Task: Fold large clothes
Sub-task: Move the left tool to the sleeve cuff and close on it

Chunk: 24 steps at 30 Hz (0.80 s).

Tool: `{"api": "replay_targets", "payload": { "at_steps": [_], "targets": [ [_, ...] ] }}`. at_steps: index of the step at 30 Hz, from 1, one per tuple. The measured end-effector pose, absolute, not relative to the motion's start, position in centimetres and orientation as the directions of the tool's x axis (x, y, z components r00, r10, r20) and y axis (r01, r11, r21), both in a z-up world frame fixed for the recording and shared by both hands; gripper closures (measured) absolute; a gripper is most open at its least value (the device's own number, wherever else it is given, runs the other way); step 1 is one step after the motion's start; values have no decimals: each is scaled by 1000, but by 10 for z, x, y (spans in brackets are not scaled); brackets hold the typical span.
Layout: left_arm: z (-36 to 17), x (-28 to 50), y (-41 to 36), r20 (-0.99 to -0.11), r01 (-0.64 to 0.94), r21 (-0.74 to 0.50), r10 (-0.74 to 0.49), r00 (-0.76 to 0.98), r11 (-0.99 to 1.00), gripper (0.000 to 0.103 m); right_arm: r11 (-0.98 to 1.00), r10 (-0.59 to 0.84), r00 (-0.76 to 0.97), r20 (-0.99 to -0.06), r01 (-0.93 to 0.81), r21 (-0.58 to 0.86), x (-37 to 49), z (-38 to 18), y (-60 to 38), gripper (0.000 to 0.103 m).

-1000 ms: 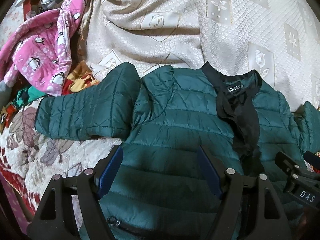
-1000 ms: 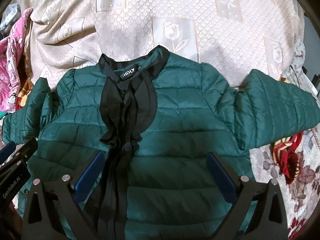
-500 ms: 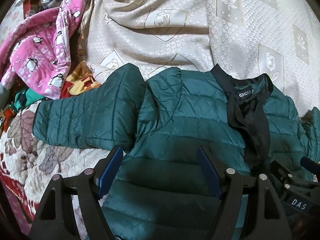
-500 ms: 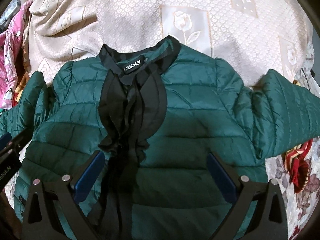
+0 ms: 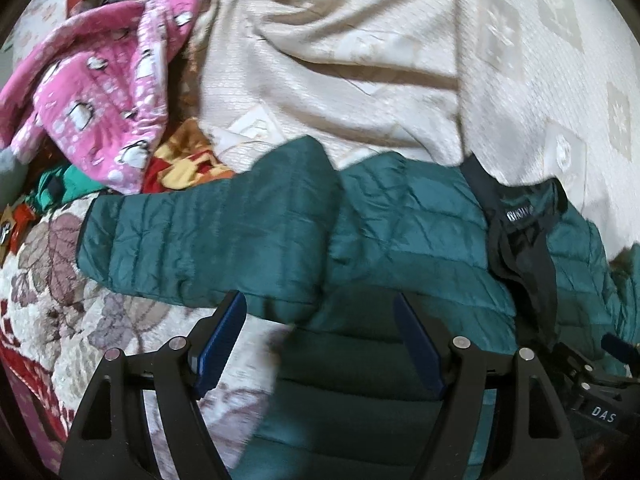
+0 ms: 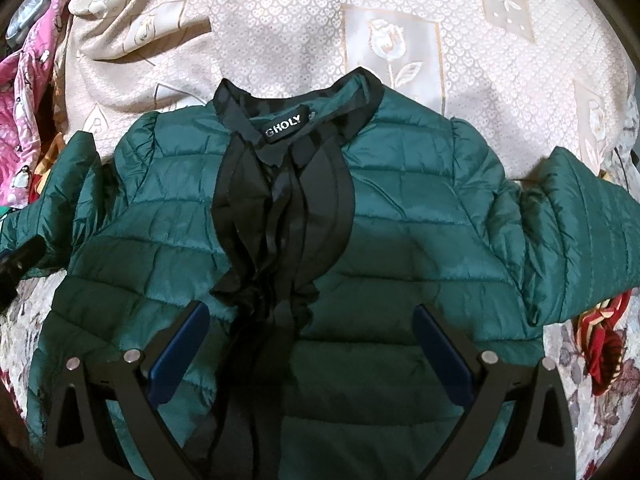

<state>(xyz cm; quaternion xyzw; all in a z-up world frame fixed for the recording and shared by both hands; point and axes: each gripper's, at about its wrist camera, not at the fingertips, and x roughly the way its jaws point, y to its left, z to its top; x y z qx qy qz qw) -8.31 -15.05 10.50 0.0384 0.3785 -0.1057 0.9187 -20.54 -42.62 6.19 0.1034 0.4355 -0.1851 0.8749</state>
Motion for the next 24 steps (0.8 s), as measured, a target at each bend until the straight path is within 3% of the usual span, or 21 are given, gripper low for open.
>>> {"api": "replay_targets", "payload": {
  "at_steps": [10,16,22,24],
  "targets": [
    [110,-22,-34,-696,-18,25,30,717,1000,55,910,-221,541,-811,414,29,-211,58,-428,0],
    [87,16,45,-703,-230,-29,143,697,973,55,906,-212,531,-820,422,40,-210,52,-431,0],
    [58,56,71,-711,-323,110,301,635,940,55,911,-209,519,-829,411,28,-206,50,-426,0],
    [45,70,75,-730,-326,150,327,600,933,60,913,-210,516,-831,406,22,-204,49,-424,0]
  ]
}}
